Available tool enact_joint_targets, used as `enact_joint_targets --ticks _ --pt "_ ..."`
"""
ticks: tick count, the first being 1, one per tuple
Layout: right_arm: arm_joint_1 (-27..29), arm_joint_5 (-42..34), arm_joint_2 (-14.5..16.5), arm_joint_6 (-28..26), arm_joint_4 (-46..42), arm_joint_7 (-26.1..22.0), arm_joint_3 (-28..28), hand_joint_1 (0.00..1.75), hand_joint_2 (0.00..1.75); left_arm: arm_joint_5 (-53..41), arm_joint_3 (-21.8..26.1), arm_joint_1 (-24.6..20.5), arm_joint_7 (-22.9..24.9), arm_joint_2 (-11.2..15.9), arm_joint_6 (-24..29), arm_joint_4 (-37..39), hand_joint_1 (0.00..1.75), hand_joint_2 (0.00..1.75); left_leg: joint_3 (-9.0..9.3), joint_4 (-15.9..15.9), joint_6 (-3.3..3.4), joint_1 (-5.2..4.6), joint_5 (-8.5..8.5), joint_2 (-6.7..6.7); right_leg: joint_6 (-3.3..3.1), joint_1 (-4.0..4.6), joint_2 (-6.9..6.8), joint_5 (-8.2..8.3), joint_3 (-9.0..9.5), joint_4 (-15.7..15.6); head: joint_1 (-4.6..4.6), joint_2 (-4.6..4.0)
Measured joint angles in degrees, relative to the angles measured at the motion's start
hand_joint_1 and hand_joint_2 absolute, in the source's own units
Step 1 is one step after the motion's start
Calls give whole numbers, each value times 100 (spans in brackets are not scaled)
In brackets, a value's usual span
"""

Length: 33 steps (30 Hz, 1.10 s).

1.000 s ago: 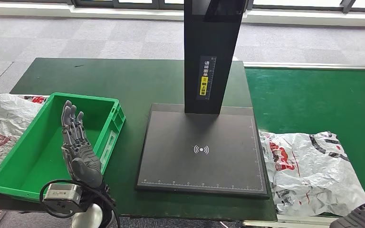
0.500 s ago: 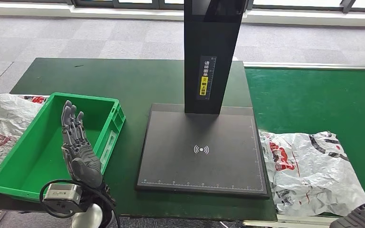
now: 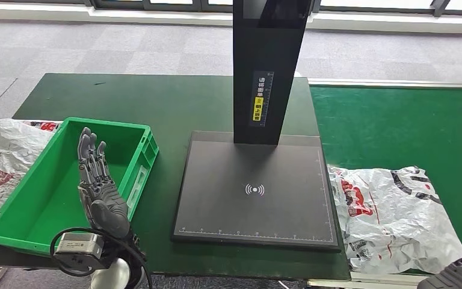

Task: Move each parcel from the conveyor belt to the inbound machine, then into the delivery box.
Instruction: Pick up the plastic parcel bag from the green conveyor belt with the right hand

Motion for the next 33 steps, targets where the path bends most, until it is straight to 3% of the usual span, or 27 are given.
enact_joint_targets --ticks 5,7,9,11,14,17,22,26,33 --pt "-51 -61 0 72 32 81 1 0 0 98 5 15 -2 -9 -90 -2 0 0 -32 -5 0 1 -5 2 -1 1 0 -4 8 2 1 0" --pt "-553 -419 2 454 502 384 28 0 0 643 114 96 1 -123 -619 -23 0 0 -39 -10 -8 8 -20 45 -8 9 42 -1 17 -1 1 0" --pt "-1369 -970 38 939 1585 613 70 0 0 1383 347 195 6 -361 -1441 -48 0 0 -3 -7 2 12 -25 105 -5 13 96 9 17 -8 -2 0" --pt "-1877 -1291 98 1054 2548 529 97 0 0 1645 542 254 3 -570 -1861 -63 0 0 9 0 14 9 4 71 6 8 63 19 11 -9 -2 0" --pt "-2246 -1634 177 465 3220 165 97 0 0 1415 667 293 4 -699 -1649 20 0 0 -10 5 1 6 42 -16 2 8 -15 35 -5 -6 -2 0" --pt "-2310 -1946 190 49 3358 -13 72 0 0 1289 682 294 7 -757 -1378 140 0 0 -22 4 -6 7 38 -33 -3 12 -30 30 -7 -2 -2 0" --pt "-2135 -2144 189 633 3394 -27 26 0 0 1139 684 332 4 -763 -1323 203 0 0 -26 3 -7 7 28 -27 0 11 -19 19 -18 -3 -2 0" --pt "-1913 -1440 188 560 3292 -34 40 0 175 997 684 370 2 -761 -1160 116 0 0 -30 2 -7 7 27 -28 -1 11 -19 16 -19 -3 -2 0" --pt "-1576 230 316 50 3139 49 -158 0 175 1068 684 510 2 -761 -1087 -120 0 0 -30 2 -2 7 24 -27 -2 9 -21 15 -19 -4 -2 0"
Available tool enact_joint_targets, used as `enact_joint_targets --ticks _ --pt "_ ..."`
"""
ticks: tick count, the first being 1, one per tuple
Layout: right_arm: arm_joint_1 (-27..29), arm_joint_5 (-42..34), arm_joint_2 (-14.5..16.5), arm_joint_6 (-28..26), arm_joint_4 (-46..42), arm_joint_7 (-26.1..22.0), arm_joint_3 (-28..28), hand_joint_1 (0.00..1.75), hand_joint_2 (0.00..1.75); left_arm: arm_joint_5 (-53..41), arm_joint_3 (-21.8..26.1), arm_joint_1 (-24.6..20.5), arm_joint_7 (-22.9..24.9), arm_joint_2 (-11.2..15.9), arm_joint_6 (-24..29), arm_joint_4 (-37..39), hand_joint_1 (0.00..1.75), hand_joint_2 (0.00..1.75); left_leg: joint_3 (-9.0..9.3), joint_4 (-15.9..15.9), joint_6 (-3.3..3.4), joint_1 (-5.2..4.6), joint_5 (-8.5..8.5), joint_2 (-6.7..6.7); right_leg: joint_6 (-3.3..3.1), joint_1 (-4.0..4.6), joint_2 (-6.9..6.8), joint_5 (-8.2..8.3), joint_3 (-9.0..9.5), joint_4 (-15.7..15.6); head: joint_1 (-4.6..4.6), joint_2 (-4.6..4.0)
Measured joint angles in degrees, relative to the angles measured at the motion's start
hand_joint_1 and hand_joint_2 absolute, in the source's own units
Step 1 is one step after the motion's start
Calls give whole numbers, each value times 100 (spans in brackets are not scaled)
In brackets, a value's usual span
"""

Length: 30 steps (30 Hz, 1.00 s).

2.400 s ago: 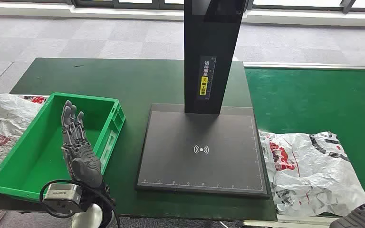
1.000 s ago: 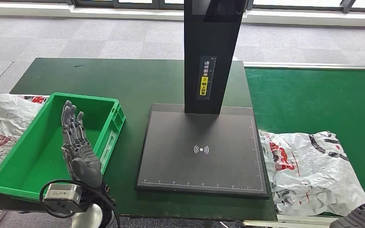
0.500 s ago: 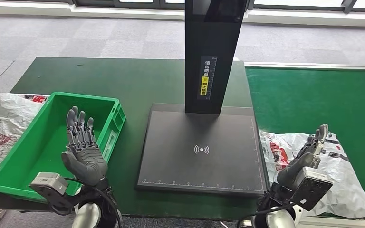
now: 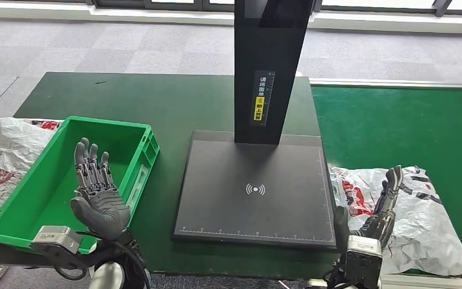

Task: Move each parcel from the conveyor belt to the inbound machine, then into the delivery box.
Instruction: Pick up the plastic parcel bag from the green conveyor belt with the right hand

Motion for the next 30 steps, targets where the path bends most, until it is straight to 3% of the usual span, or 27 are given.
enact_joint_targets --ticks 2,6,12,16,23,26,30 --pt "119 426 102 -39 -117 90 -208 0 175 9 1 62 -1 0 -1 -67 0 0 0 0 0 0 0 0 0 0 0 0 0 0 0 0" --pt "273 558 197 -60 -271 155 -435 0 175 -14 2 121 -1 0 36 -164 0 0 0 0 1 -1 -1 1 0 -1 2 0 -1 -1 0 0" --pt "673 -69 223 126 -787 67 -596 0 175 -280 -47 168 -3 82 505 -483 0 0 0 0 1 -1 -2 0 4 -1 1 -4 -1 -1 0 0" --pt "956 -487 191 434 -1164 -48 -596 0 175 -375 -174 159 -4 202 384 -615 0 0 0 0 1 -1 -6 1 2 -1 2 -6 -4 -2 0 0" --pt "1211 -382 150 369 -1552 -61 -596 0 175 -484 -390 75 0 340 230 -472 0 0 2 0 1 -1 -8 10 1 -1 9 -6 -3 -2 0 0" --pt "1248 147 150 208 -1578 260 -608 0 175 -637 -519 34 -1 401 414 -412 0 0 3 0 1 -1 -8 10 1 -1 9 -6 -2 -1 0 0" --pt "1157 2112 185 52 -1361 1494 -1068 0 175 -632 -628 49 -2 511 469 -368 0 0 2 0 1 -1 -8 13 1 -1 9 -6 1 -1 0 0"
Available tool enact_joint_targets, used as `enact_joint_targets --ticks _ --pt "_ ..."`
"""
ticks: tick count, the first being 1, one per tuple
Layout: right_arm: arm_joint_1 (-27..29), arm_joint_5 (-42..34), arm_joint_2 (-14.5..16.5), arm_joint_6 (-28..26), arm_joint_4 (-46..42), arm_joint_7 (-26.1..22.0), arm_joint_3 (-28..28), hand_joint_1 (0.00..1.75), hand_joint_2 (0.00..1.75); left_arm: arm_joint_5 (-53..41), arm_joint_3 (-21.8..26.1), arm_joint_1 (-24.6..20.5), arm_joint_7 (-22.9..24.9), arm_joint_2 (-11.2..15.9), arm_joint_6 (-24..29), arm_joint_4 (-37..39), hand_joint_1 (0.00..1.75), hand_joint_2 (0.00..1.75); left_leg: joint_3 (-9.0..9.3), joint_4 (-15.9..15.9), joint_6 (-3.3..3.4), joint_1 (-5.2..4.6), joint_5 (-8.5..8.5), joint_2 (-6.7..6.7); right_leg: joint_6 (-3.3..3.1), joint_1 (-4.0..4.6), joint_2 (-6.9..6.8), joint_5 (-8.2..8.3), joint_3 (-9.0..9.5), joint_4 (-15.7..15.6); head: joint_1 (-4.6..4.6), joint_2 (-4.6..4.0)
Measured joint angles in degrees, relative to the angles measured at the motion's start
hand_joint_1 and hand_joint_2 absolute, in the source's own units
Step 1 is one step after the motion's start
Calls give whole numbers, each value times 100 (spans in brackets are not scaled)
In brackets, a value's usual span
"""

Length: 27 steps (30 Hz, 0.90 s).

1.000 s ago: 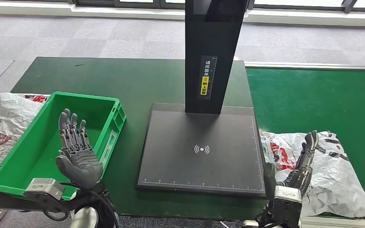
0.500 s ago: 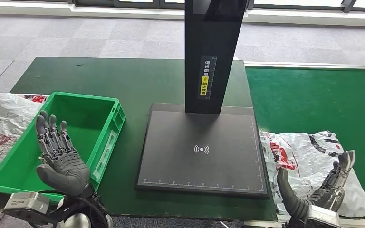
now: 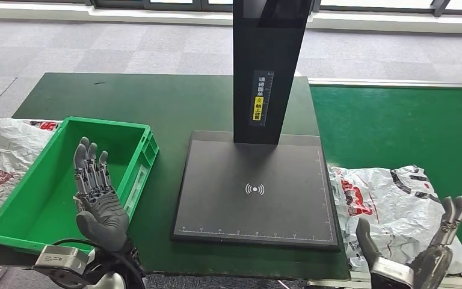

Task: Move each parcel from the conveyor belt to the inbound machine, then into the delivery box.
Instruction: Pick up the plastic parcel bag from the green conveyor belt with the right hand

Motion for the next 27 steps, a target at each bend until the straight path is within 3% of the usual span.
enact_joint_targets --ticks 4,9,12,16,22,27 --pt "-515 1641 -96 422 728 1373 -1183 0 175 158 -4 227 0 67 -609 -59 0 0 -1 1 4 -4 0 0 5 -5 1 3 4 -2 1 0" --pt "-1286 2477 -491 969 1737 2034 -2195 0 175 69 8 373 1 71 -540 -35 0 0 -1 3 18 -17 -1 0 15 -18 -1 9 6 -4 1 0" --pt "-1760 3060 -997 1388 2659 2450 -2537 0 175 112 15 397 3 79 -661 43 0 0 1 5 25 -24 2 -1 22 -24 -4 13 4 -5 -1 0" --pt "-2197 3026 -1842 1554 3899 2369 -2969 0 175 141 54 413 6 84 -943 209 0 0 -9 8 43 -31 8 -30 36 -32 -40 14 10 -5 -1 0" --pt "-2974 2780 -2730 2011 5624 2175 -3255 0 175 111 126 414 5 82 -1012 404 0 0 -8 7 51 -42 1 -9 39 -41 -13 15 1 -4 1 0" --pt "-3679 2335 -3106 2305 6912 1856 -3481 0 175 65 126 448 4 86 -932 488 0 0 -5 7 51 -41 3 -3 42 -40 -7 18 1 -4 0 0"
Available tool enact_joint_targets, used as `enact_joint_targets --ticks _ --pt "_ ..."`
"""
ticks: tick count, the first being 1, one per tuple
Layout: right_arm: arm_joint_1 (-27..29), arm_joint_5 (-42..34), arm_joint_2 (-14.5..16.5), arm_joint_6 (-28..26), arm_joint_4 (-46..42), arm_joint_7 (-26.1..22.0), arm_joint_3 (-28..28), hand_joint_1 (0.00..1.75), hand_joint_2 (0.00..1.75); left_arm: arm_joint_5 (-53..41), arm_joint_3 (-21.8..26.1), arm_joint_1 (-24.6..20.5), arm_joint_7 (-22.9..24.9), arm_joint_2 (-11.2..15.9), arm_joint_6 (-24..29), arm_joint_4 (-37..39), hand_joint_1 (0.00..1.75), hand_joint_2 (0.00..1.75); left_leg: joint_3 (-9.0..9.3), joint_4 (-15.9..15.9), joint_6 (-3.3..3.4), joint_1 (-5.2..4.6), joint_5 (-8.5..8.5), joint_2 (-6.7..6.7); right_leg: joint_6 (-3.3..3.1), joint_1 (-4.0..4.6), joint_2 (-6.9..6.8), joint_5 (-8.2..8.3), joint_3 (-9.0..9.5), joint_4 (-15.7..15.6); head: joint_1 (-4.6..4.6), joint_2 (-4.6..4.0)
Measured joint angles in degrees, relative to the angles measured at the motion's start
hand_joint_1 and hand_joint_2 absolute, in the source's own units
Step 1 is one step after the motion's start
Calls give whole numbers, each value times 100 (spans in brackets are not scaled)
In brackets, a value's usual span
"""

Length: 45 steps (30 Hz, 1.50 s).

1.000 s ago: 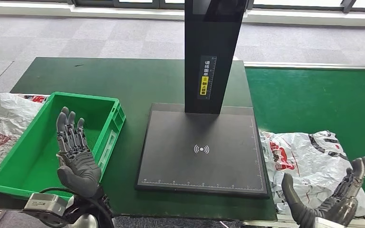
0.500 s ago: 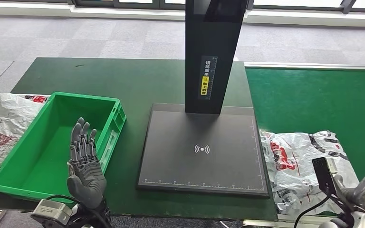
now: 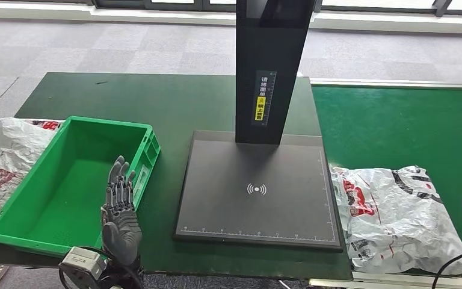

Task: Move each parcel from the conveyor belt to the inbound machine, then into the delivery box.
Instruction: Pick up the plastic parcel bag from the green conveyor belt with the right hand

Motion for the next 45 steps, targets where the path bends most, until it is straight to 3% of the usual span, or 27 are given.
enact_joint_targets --ticks 5,9,16,20,26,32,37,45 --pt "-273 -88 -57 20 581 -67 -60 0 175 -1 0 21 0 0 33 46 0 0 -2 -1 0 1 1 -1 0 1 -1 0 -1 1 0 0" --pt "-404 -507 -5 207 949 -497 -212 0 175 -60 -25 14 0 4 160 102 0 0 -5 -3 1 2 0 -1 0 1 -2 -1 -2 1 0 0" --pt "-430 -1167 632 113 1237 -1878 -450 0 175 -208 -211 -72 -2 13 511 238 0 0 -6 -4 -1 6 1 -1 0 4 1 -1 -2 2 0 0" --pt "-545 -1363 948 -46 1256 -2280 -455 0 175 -208 -284 -83 -2 28 607 266 0 0 -4 -4 -3 6 7 0 0 4 -1 0 -2 4 0 0" --pt "-734 -1614 1063 91 1221 -2422 -502 0 175 -142 -293 -83 -2 74 621 282 0 0 -5 -3 -2 3 9 -2 0 1 -4 0 -1 4 0 0" --pt "-923 -2180 808 731 708 -2605 -526 0 175 -23 -364 -71 -3 171 681 246 0 0 -8 -2 -1 -2 8 -9 1 -3 -12 1 -1 3 0 0" --pt "-955 -2083 724 971 169 -2097 -333 0 175 11 -446 -22 -4 270 826 154 0 0 -10 -3 0 0 7 -9 1 -1 -11 0 0 3 0 0" --pt "-1037 -1831 838 1030 290 -1739 215 0 175 13 -580 4 -4 351 877 110 0 0 -10 -4 -2 8 13 -16 0 6 -24 0 0 4 0 0"
